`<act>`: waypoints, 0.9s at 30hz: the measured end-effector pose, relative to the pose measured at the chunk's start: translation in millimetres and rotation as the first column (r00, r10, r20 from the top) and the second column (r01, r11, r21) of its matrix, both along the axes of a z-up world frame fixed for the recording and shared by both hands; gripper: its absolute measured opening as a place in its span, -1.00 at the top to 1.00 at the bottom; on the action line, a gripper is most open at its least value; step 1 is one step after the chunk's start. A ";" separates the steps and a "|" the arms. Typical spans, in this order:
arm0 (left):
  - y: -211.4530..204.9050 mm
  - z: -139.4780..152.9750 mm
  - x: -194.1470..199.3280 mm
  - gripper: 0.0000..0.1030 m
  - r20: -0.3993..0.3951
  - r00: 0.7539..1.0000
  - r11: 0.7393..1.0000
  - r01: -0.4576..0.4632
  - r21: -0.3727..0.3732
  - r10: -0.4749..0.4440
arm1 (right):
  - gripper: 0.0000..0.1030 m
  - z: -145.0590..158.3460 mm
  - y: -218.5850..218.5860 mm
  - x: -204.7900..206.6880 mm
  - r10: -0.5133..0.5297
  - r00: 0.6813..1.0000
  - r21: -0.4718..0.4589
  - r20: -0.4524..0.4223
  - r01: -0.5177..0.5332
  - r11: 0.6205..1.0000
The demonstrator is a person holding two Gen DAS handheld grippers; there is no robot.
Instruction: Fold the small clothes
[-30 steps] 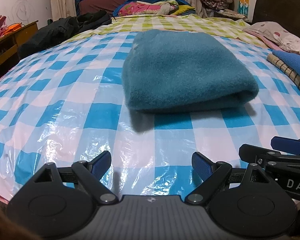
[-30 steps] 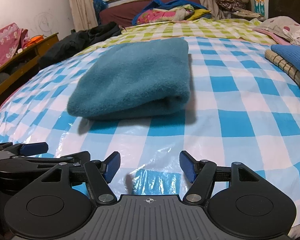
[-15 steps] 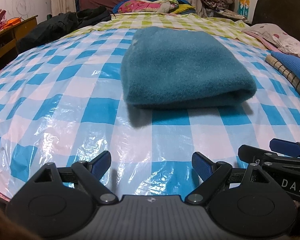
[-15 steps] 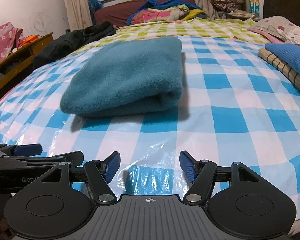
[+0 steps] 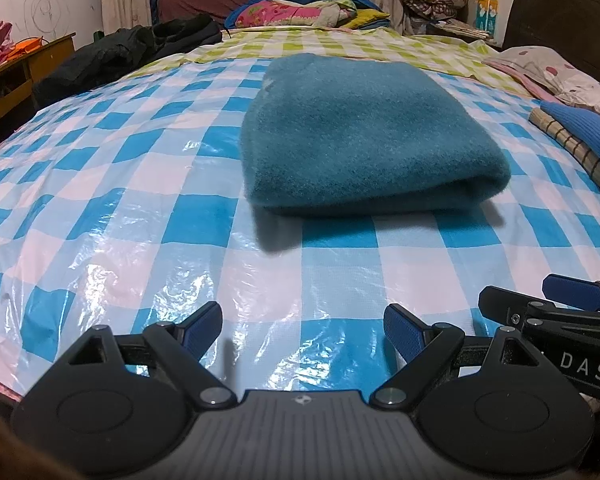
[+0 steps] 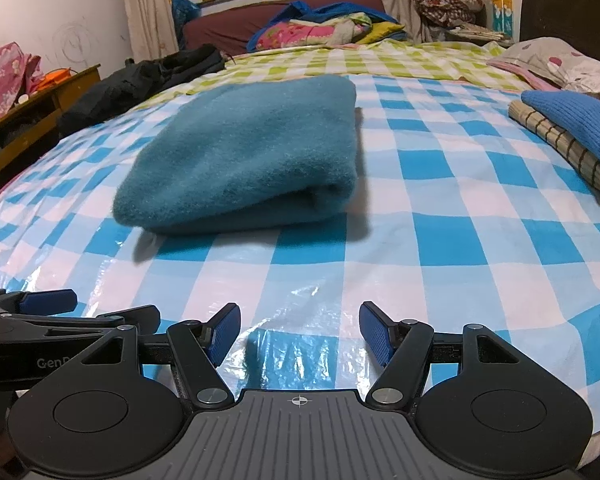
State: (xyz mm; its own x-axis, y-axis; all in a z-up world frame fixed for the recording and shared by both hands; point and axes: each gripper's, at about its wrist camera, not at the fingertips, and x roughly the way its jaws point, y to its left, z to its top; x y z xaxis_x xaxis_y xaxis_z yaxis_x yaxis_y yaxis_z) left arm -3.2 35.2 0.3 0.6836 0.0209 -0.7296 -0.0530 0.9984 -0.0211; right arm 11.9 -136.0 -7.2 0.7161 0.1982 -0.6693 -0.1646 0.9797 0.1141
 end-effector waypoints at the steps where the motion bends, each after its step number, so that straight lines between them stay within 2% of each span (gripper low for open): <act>1: 0.0 -0.2 0.0 -0.80 0.000 1.000 1.000 0.000 0.000 0.000 | -0.29 0.0 -0.1 0.0 0.000 1.000 0.000 0.000 0.000 1.000; 27: -1.5 -0.1 -0.5 -0.79 0.012 1.000 1.000 -0.006 0.022 0.005 | -0.29 -0.7 0.2 0.3 -0.007 1.000 -0.013 -0.007 0.007 1.000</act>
